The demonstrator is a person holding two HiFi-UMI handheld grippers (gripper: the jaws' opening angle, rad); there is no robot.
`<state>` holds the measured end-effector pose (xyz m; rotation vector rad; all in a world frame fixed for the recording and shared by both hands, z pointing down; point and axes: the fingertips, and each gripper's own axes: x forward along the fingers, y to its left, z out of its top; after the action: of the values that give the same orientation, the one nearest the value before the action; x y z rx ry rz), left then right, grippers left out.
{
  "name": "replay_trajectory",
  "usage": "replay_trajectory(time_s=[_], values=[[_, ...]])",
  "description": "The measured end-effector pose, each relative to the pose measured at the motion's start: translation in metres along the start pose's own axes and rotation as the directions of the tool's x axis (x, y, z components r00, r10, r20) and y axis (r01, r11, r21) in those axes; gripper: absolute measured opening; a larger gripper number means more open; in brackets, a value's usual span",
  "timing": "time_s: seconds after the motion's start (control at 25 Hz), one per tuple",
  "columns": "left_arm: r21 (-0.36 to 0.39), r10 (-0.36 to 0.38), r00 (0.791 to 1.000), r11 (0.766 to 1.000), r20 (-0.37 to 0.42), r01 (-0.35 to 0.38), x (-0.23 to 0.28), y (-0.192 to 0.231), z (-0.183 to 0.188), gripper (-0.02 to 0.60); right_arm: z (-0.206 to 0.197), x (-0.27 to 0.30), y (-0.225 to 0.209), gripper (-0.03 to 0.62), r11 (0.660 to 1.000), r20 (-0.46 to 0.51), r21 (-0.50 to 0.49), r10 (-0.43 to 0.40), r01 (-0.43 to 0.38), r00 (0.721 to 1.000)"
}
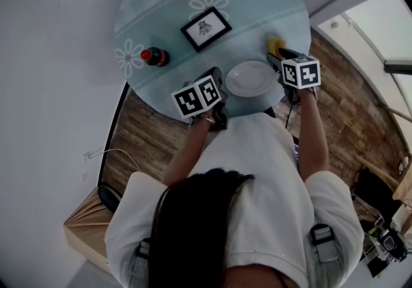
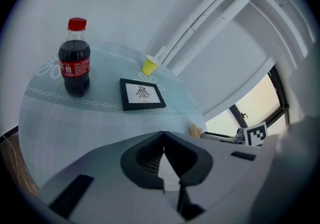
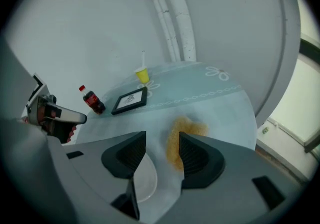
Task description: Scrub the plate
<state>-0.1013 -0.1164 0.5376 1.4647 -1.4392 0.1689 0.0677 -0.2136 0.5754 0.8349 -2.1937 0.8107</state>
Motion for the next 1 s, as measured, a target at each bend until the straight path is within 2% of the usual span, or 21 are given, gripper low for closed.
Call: replay_trajectory(time_s=[0.12, 0.32, 0.52, 0.68, 0.88, 1.0], values=[[0.002, -0.014, 1.0, 1.0, 0.008, 0.014, -0.003, -0.002, 0.001, 0.009, 0.011, -0.015, 0.005, 0.192, 0.997, 0.096, 0.07, 0.006, -0.013, 0.995], [0.032, -0.069, 0.997, 0.997, 0.024, 0.068, -0.005, -0.012, 0.003, 0.011, 0.02, -0.044, 0.009, 0.195, 0.983, 0.236, 0.173, 0.017, -0.06, 0.971], [0.115, -0.159, 0.987, 0.981, 0.033, 0.154, -0.011, -0.03, 0.004, 0.011, 0.021, -0.07, 0.026, 0.195, 0.982, 0.307, 0.17, 0.024, -0.08, 0.951], [0.168, -0.231, 0.972, 0.961, 0.049, 0.22, -0.017, -0.045, 0.005, 0.011, 0.027, -0.09, 0.032, 0.195, 0.973, 0.382, 0.209, 0.012, -0.099, 0.924], [0.201, -0.28, 0.957, 0.944, 0.079, 0.26, -0.024, -0.054, 0.008, 0.011, 0.028, -0.112, 0.039, 0.193, 0.982, 0.427, 0.183, -0.047, -0.036, 0.903], [0.211, -0.307, 0.947, 0.936, 0.1, 0.281, -0.029, -0.059, 0.011, 0.011, 0.024, -0.117, 0.045, 0.187, 0.985, 0.424, 0.172, -0.065, -0.01, 0.903]])
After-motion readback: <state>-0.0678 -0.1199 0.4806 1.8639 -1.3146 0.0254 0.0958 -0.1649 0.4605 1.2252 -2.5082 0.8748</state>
